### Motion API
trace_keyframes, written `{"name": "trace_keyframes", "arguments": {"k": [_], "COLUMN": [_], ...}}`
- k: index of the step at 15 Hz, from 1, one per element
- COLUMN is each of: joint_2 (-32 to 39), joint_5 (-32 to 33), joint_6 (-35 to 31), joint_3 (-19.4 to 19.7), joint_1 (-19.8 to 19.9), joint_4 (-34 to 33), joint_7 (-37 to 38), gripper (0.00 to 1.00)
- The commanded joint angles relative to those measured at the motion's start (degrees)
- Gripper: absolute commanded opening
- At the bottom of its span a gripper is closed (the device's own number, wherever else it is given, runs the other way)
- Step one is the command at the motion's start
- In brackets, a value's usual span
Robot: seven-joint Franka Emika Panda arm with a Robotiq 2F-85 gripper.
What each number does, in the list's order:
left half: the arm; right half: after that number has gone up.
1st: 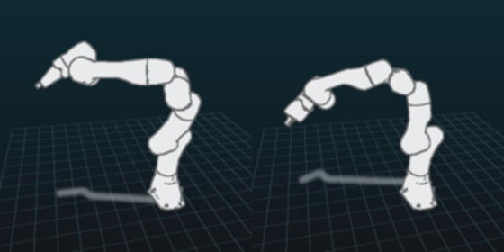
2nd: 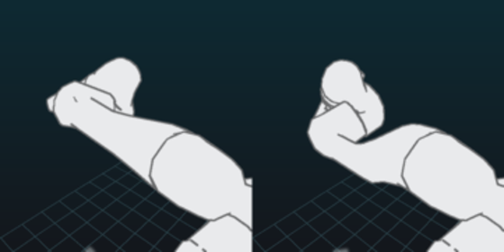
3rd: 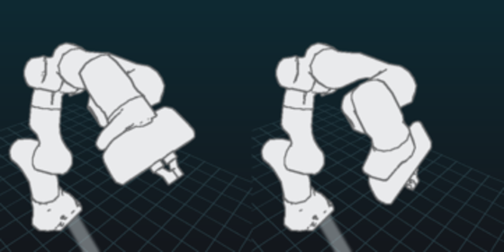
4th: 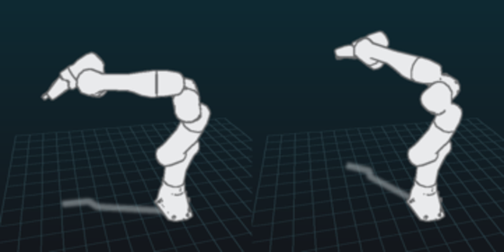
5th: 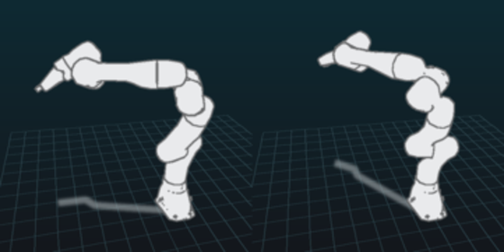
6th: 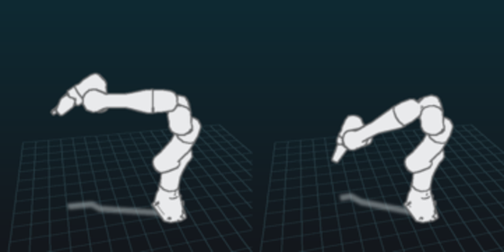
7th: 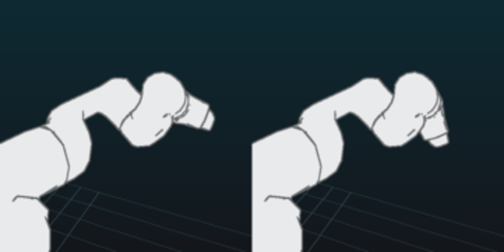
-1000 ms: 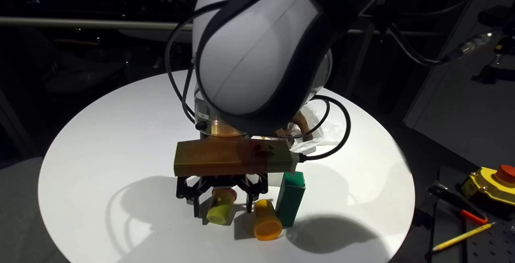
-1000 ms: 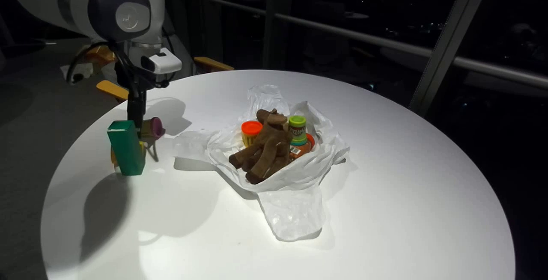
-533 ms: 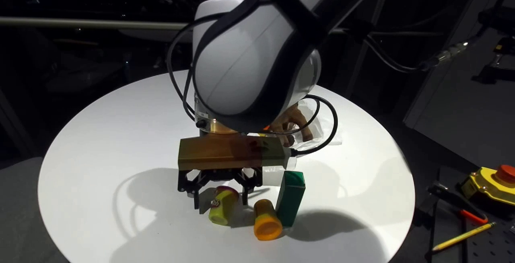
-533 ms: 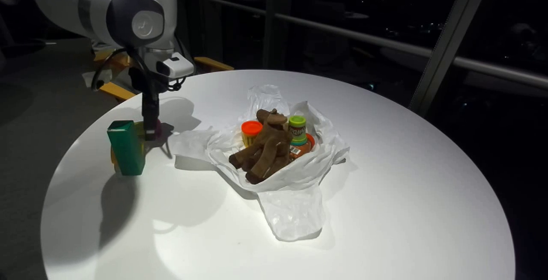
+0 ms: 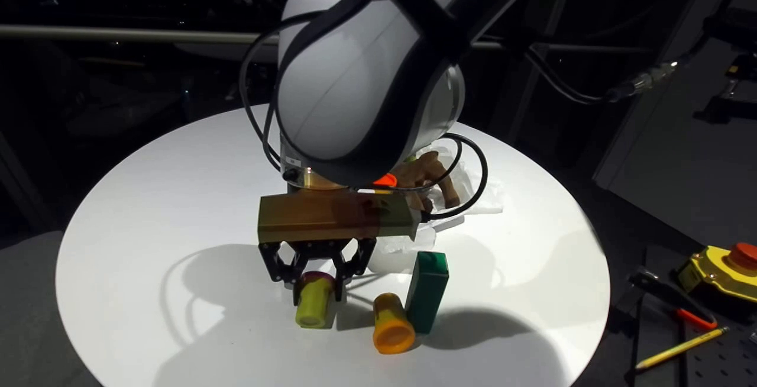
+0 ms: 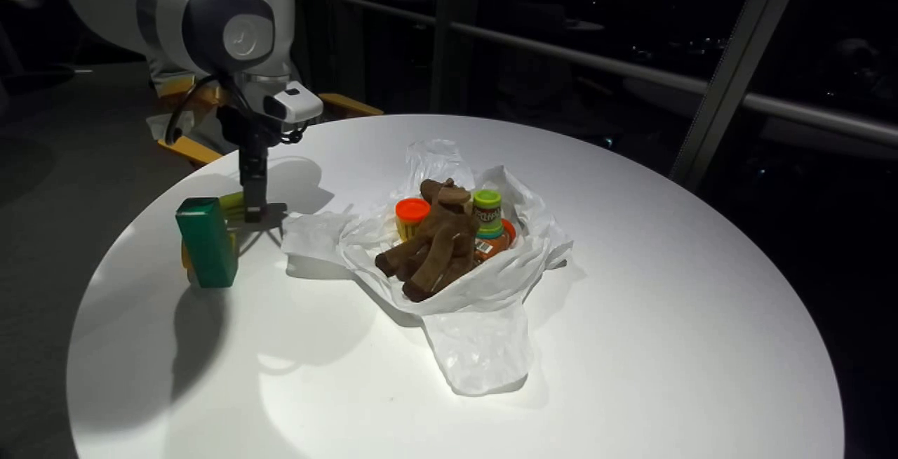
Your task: Put the objects inside the plastic
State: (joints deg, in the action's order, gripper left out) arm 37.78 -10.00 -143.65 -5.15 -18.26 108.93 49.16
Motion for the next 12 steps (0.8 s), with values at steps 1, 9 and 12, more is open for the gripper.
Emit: {"name": "trace_keyframes", "arguments": {"k": [1,9,12], "joint_2": [-0.7,-9.5,-12.5], "joint_5": [0.8,15.3,25.1], "joint_6": [0.9,-2.5,-1.4], "joint_3": [0.9,13.5,19.0], "joint_1": [-0.5,-6.3,-6.7], "joint_4": [-0.6,2.1,2.9], "joint_7": [-0.5,12.4,20.2], "gripper": [0.27,0.27,0.27]}}
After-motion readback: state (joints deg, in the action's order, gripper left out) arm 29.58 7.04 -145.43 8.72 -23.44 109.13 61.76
